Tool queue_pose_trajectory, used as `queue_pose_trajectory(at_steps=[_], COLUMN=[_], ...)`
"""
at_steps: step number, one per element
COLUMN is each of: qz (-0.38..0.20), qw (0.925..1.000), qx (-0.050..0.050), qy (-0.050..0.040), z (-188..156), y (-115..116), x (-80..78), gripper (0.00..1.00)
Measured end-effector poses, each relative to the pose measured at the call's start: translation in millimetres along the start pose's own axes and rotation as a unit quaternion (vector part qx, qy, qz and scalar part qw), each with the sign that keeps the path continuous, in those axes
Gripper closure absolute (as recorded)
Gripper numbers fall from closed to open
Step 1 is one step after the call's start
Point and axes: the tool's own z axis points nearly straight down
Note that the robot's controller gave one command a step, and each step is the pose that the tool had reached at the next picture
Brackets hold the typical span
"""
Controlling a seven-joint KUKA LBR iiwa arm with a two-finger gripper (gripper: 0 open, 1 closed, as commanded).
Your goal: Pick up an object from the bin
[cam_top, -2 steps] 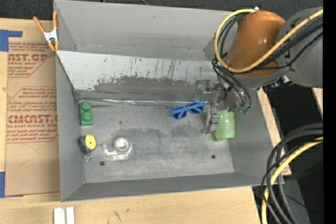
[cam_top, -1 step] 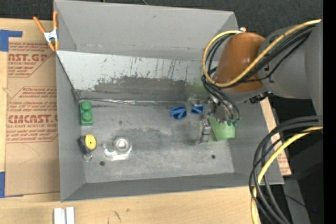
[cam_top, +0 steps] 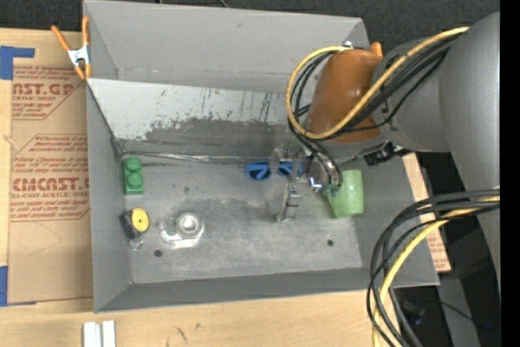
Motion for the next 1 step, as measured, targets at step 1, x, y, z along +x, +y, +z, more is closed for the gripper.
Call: queue_pose_trajectory(at_steps=[1], qz=[-0.086], qw=[0.9963], qx=[0.003], qy=[0.0004], z=[-3.8], y=[-112.9], x=[9.9], gripper=[0.00])
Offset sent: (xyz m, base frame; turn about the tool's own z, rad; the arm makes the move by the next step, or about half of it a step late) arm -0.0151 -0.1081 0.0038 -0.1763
